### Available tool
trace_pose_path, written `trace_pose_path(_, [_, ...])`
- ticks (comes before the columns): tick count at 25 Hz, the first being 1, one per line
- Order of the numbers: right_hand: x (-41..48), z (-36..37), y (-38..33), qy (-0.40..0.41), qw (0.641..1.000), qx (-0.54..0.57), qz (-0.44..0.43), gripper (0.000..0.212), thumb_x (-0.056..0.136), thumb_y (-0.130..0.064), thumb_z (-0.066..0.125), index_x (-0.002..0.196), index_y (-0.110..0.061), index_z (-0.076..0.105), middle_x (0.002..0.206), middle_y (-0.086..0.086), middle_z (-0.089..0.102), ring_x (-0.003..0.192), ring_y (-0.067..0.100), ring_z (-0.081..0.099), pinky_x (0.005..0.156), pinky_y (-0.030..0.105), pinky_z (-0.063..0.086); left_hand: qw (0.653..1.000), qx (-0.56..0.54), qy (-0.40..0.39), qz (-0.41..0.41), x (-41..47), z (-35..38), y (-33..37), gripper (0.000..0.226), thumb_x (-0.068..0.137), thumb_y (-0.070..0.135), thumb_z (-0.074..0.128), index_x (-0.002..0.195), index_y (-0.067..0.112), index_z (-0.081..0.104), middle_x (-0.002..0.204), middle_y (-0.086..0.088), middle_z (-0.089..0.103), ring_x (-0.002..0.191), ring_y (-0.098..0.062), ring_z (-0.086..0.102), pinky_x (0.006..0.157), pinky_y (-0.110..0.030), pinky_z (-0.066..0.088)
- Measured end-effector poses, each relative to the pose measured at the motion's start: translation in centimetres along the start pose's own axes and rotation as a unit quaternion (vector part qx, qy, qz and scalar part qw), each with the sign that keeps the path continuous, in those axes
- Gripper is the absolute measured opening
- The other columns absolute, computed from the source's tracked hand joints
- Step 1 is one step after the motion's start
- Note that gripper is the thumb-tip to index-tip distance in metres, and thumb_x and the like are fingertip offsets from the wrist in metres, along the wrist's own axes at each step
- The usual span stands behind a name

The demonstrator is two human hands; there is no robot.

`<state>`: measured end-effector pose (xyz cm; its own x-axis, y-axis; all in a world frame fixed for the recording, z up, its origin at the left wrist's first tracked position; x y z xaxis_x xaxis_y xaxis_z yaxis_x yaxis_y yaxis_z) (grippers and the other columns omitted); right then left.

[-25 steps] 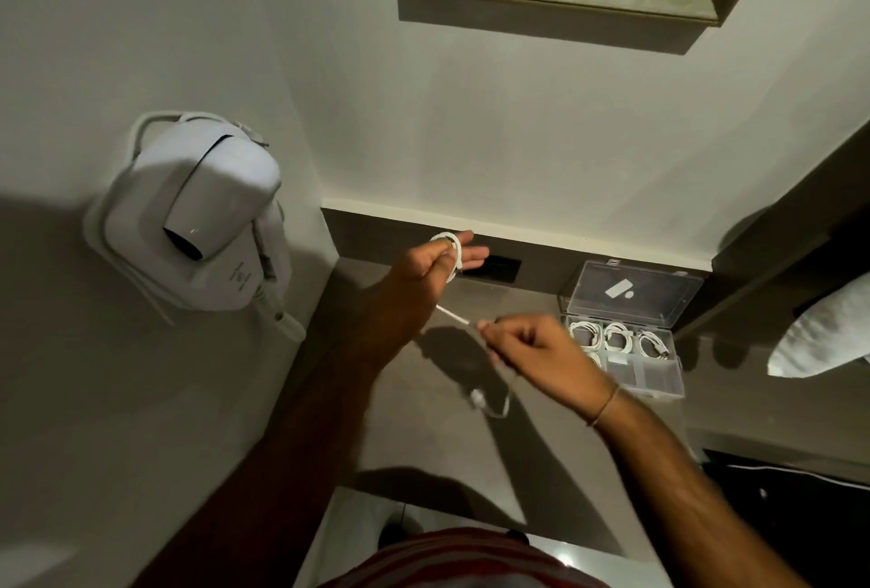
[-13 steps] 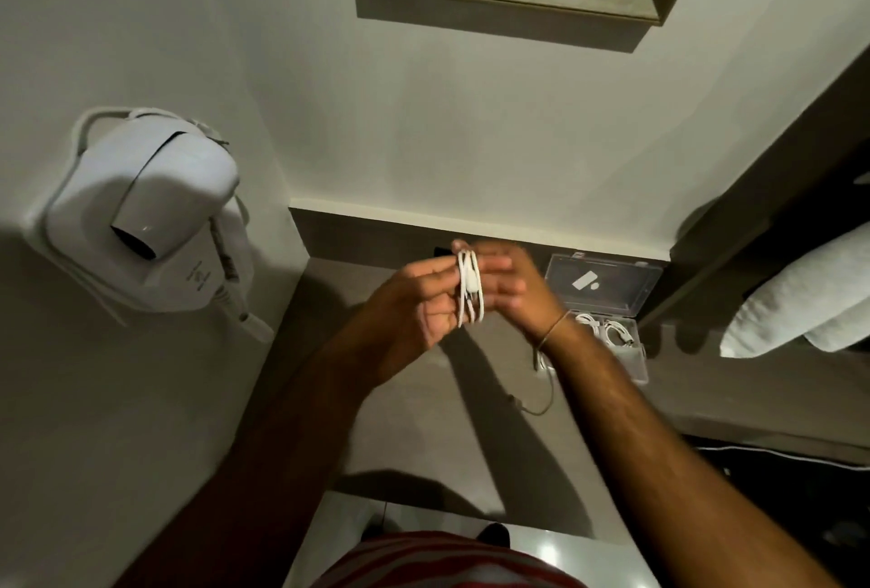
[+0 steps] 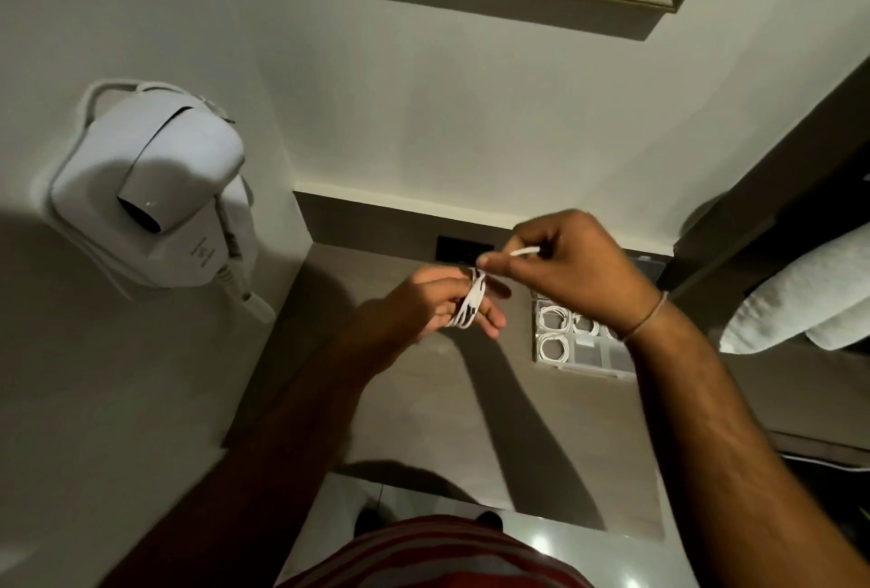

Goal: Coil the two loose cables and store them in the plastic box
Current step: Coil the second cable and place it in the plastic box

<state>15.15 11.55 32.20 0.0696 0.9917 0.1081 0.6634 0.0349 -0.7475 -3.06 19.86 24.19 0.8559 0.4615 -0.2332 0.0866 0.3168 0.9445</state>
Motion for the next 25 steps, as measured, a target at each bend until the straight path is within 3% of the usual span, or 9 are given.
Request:
trace_pose_path(3, [1.9, -0.4, 0.7, 0.043, 0.993, 0.110, 0.011, 0.024, 0.086, -0.039, 0.086, 0.073, -0.020, 0.080, 0.061, -0.012, 0.073, 0.050, -0.003, 0.060, 0.054, 0.009, 0.046, 0.997, -0.044, -0.065, 0.002, -0.7, 0.6, 0.8, 0.042, 0.097, 0.018, 0.041, 0.109, 0.003, 0.078, 0.089, -0.021, 0.077, 0.081, -0.031, 0.075, 0.092, -0.044, 0.058])
trace_pose_path(5, [2.2, 1.7, 1.8, 0.044, 0.984, 0.166, 0.039, 0.030, 0.099, -0.027, 0.075, 0.070, -0.019, 0.075, 0.056, -0.013, 0.065, 0.050, -0.001, 0.055, 0.055, 0.014, 0.046, 0.992, -0.108, -0.063, 0.034, -1.0, 0.6, 1.2, 0.047, 0.102, 0.013, 0.031, 0.115, -0.002, 0.074, 0.089, -0.019, 0.076, 0.082, -0.029, 0.075, 0.098, -0.048, 0.054])
trace_pose_path(8, [0.1, 6.7, 3.5, 0.009, 0.976, 0.184, 0.117, 0.045, 0.113, -0.021, 0.045, 0.077, -0.005, 0.067, 0.061, 0.007, 0.051, 0.054, 0.018, 0.050, 0.051, 0.028, 0.044, 0.964, -0.252, -0.020, 0.079, -1.0, 0.4, 1.9, 0.048, 0.106, 0.012, 0.030, 0.125, -0.001, 0.072, 0.112, -0.021, 0.078, 0.106, -0.030, 0.076, 0.101, -0.039, 0.059])
trace_pose_path(11, [-2.6, 10.3, 3.4, -0.032, 0.958, 0.223, 0.177, 0.047, 0.114, -0.030, 0.038, 0.074, -0.017, 0.059, 0.062, 0.000, 0.041, 0.051, 0.006, 0.046, 0.050, 0.022, 0.056, 0.955, -0.286, 0.006, 0.081, -0.4, 0.2, 1.8, 0.047, 0.107, 0.017, 0.032, 0.142, 0.003, 0.060, 0.146, -0.020, 0.065, 0.136, -0.030, 0.064, 0.116, -0.036, 0.050])
trace_pose_path(14, [-3.6, 10.0, 2.5, -0.046, 0.975, 0.149, 0.161, 0.038, 0.113, -0.026, 0.044, 0.087, -0.016, 0.069, 0.064, -0.006, 0.048, 0.051, 0.001, 0.049, 0.056, 0.026, 0.061, 0.961, -0.269, 0.041, 0.054, 0.0, 0.5, 0.6, 0.052, 0.105, 0.019, 0.036, 0.153, 0.004, 0.045, 0.159, -0.018, 0.053, 0.147, -0.028, 0.053, 0.126, -0.040, 0.036])
trace_pose_path(17, [-4.1, 8.0, 1.2, -0.064, 0.992, -0.067, 0.088, 0.020, 0.107, -0.020, 0.058, 0.102, -0.015, 0.076, 0.073, -0.005, 0.072, 0.065, 0.007, 0.068, 0.074, 0.037, 0.063, 0.975, -0.190, 0.100, 0.062, 0.3, 0.7, -0.4, 0.046, 0.112, 0.018, 0.035, 0.155, 0.005, 0.044, 0.157, -0.015, 0.056, 0.144, -0.024, 0.056, 0.127, -0.043, 0.034])
trace_pose_path(20, [-4.5, 6.4, -0.3, 0.058, 0.982, -0.171, 0.058, 0.013, 0.096, -0.025, 0.070, 0.095, -0.022, 0.083, 0.081, -0.003, 0.082, 0.070, 0.016, 0.074, 0.074, 0.038, 0.062, 0.988, -0.095, 0.101, 0.071, 0.0, 1.4, -0.5, 0.043, 0.116, 0.015, 0.033, 0.155, 0.002, 0.044, 0.154, -0.014, 0.059, 0.139, -0.019, 0.061, 0.119, -0.033, 0.046])
trace_pose_path(22, [-4.6, 5.9, -0.9, 0.134, 0.983, -0.109, 0.061, 0.006, 0.088, -0.023, 0.078, 0.091, -0.024, 0.083, 0.080, -0.004, 0.081, 0.068, 0.015, 0.073, 0.070, 0.038, 0.063, 0.990, -0.073, 0.101, 0.070, -0.2, 2.2, -0.4, 0.042, 0.116, 0.012, 0.032, 0.155, -0.001, 0.044, 0.154, -0.017, 0.058, 0.137, -0.018, 0.061, 0.107, -0.024, 0.054])
trace_pose_path(25, [-4.7, 6.1, -0.6, 0.118, 0.982, 0.101, 0.109, 0.013, 0.082, -0.015, 0.087, 0.091, -0.020, 0.081, 0.079, 0.001, 0.080, 0.072, 0.019, 0.076, 0.072, 0.039, 0.066, 0.988, -0.094, 0.112, 0.059, -0.2, 3.1, -0.6, 0.041, 0.116, 0.009, 0.032, 0.153, -0.002, 0.046, 0.153, -0.021, 0.058, 0.140, -0.032, 0.060, 0.103, -0.027, 0.058])
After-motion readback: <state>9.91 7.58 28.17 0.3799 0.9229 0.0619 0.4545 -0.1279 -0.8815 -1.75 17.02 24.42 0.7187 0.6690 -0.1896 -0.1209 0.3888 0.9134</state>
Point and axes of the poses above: each hand's wrist, its own x-axis towards the middle knuckle, its own z-axis out of the palm, y = z × x, the point moved 1 cm from there along x, towards the middle knuckle
